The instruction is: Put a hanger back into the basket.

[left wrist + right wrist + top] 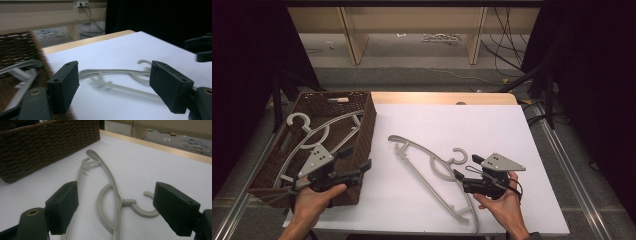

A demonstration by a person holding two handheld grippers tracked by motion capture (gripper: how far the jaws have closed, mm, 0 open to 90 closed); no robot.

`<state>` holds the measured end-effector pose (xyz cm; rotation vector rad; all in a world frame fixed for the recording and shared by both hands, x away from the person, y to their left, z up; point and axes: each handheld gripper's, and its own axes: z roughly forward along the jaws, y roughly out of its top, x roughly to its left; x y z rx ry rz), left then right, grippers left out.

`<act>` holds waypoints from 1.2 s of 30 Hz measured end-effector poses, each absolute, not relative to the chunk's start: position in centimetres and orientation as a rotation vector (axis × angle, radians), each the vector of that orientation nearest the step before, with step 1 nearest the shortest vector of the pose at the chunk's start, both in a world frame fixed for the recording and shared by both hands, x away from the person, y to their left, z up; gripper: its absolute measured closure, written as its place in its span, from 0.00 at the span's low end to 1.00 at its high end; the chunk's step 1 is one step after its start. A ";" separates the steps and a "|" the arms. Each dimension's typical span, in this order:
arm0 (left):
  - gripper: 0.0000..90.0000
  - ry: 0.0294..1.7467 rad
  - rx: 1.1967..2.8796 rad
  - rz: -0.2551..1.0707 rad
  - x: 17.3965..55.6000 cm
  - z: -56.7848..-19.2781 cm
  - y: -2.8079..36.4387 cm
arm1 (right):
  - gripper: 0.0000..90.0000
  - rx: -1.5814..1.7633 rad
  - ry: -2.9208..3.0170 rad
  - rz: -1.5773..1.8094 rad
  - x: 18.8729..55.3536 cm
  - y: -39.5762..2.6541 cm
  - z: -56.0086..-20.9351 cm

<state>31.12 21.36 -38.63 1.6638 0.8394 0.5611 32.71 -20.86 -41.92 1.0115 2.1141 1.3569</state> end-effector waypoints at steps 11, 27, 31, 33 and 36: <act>0.22 0.795 1.631 0.567 29.8 -41.3 20.1 | 0.24 1.011 2.120 1.359 32.8 -20.9 -42.2; 0.18 0.713 1.648 0.561 29.3 -42.1 19.4 | 0.20 1.005 2.152 1.347 33.0 -20.4 -42.7; 0.19 0.710 1.663 0.558 29.2 -42.2 19.2 | 0.18 1.010 2.215 1.315 33.3 -20.4 -43.1; 0.19 0.715 1.661 0.552 29.0 -42.2 19.1 | 0.18 1.016 2.226 1.294 33.5 -20.4 -43.2; 0.19 0.711 1.664 0.555 29.1 -42.2 19.3 | 0.18 1.018 2.262 1.257 34.2 -20.3 -43.5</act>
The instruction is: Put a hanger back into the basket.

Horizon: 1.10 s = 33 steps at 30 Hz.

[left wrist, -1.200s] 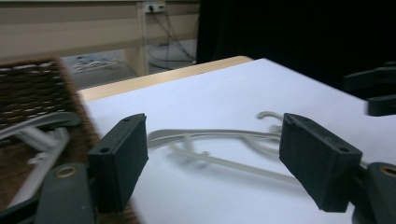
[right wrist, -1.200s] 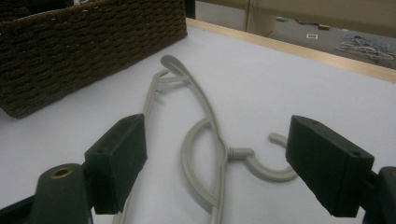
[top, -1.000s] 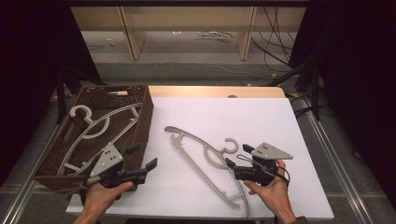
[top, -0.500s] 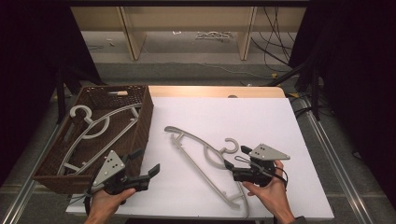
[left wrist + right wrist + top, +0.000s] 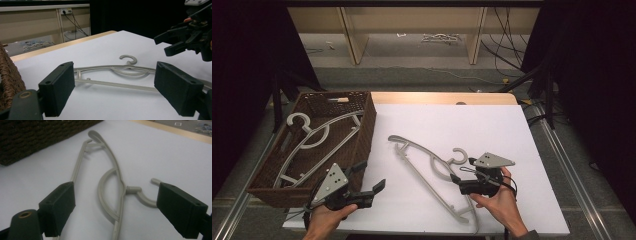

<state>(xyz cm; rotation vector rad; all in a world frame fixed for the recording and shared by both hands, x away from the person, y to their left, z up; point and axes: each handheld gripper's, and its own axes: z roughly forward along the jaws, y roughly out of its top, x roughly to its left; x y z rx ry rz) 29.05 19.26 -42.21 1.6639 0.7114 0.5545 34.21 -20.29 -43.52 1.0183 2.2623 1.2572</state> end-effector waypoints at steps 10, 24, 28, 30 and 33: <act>0.19 0.718 1.676 0.540 29.1 -42.4 19.1 | 0.29 1.153 2.390 1.060 37.6 -19.6 -45.4; 0.19 0.686 1.684 0.545 29.2 -42.5 19.0 | 0.55 1.157 2.549 0.874 40.8 -17.8 -47.1; 0.20 0.683 1.682 0.548 29.2 -42.5 19.0 | 0.63 1.140 2.598 0.803 41.2 -17.3 -47.0; 0.20 0.689 1.687 0.549 29.1 -42.5 19.0 | 0.67 1.128 2.614 0.765 41.4 -16.9 -47.2; 0.20 0.692 1.686 0.542 29.1 -42.6 19.0 | 0.67 1.110 2.629 0.713 41.5 -16.6 -47.0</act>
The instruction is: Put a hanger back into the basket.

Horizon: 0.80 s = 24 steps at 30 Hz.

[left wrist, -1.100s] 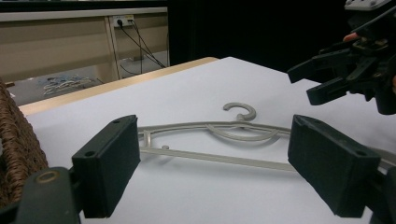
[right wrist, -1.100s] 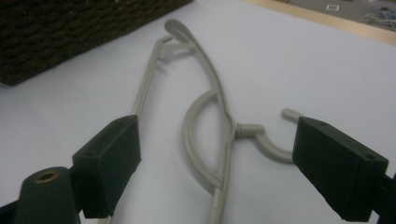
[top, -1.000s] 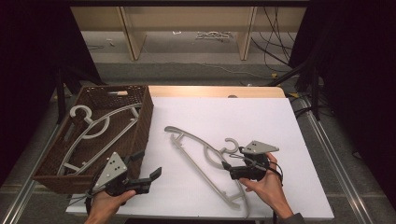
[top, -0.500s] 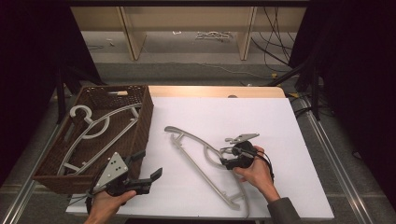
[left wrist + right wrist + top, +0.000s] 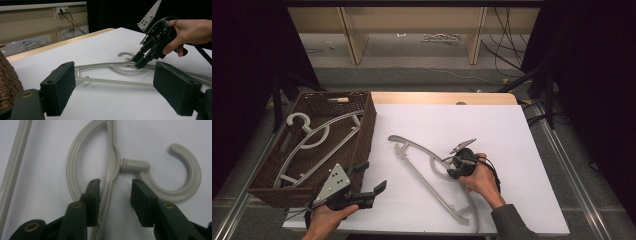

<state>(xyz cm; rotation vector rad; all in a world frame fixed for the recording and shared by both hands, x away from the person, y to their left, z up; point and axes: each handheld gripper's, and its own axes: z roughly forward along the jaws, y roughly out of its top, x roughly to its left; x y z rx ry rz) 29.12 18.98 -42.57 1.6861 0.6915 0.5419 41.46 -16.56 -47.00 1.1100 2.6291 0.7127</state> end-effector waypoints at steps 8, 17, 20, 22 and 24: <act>0.20 0.692 1.693 0.543 29.2 -42.6 19.0 | 0.70 1.092 2.681 0.627 42.1 -16.0 -46.7; 0.21 0.687 1.697 0.547 29.2 -42.6 19.0 | 0.78 1.072 2.723 0.565 42.6 -15.6 -46.5; 0.21 0.682 1.703 0.554 29.2 -42.6 19.1 | 0.85 1.083 2.727 0.551 42.8 -15.6 -46.4; 0.21 0.696 1.694 0.545 29.2 -42.6 19.1 | 0.86 1.102 2.721 0.561 42.9 -15.6 -46.4; 0.21 0.694 1.694 0.545 29.2 -42.6 19.1 | 0.90 1.115 2.715 0.557 42.9 -15.7 -46.3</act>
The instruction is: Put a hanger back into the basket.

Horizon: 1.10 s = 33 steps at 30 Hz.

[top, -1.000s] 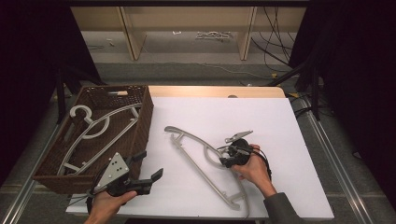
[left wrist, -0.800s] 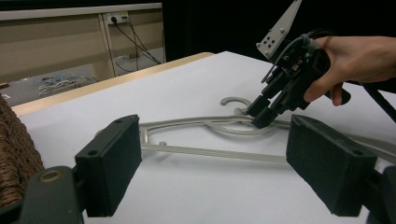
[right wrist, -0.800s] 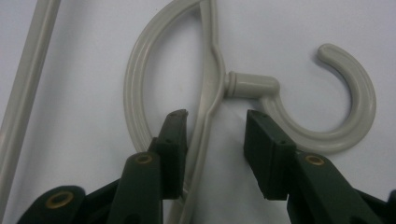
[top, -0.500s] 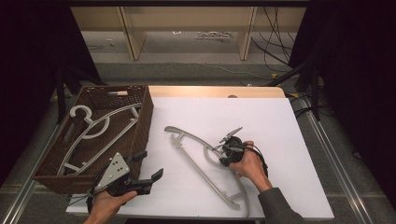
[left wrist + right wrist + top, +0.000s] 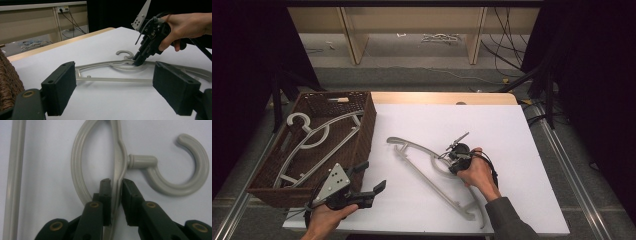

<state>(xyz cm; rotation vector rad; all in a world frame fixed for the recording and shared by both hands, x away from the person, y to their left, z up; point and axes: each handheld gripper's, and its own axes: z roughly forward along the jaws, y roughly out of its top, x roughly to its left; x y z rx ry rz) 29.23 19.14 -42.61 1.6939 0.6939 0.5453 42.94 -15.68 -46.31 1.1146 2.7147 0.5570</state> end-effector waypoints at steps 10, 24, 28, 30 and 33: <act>0.21 0.693 1.697 0.546 29.3 -42.6 19.2 | 0.92 1.007 2.736 0.533 42.7 -15.7 -46.1; 0.21 0.677 1.732 0.570 29.8 -42.6 18.7 | 0.92 0.768 2.719 0.549 40.7 -15.4 -43.4; 0.21 0.676 1.748 0.557 30.4 -42.6 17.9 | 0.92 0.743 2.717 0.545 40.2 -15.5 -42.8; 0.22 0.664 1.757 0.558 30.6 -42.5 17.5 | 0.92 0.725 2.709 0.541 40.0 -15.5 -42.5; 0.22 0.649 1.794 0.566 31.2 -42.3 16.4 | 0.92 0.706 2.702 0.550 39.6 -15.5 -42.0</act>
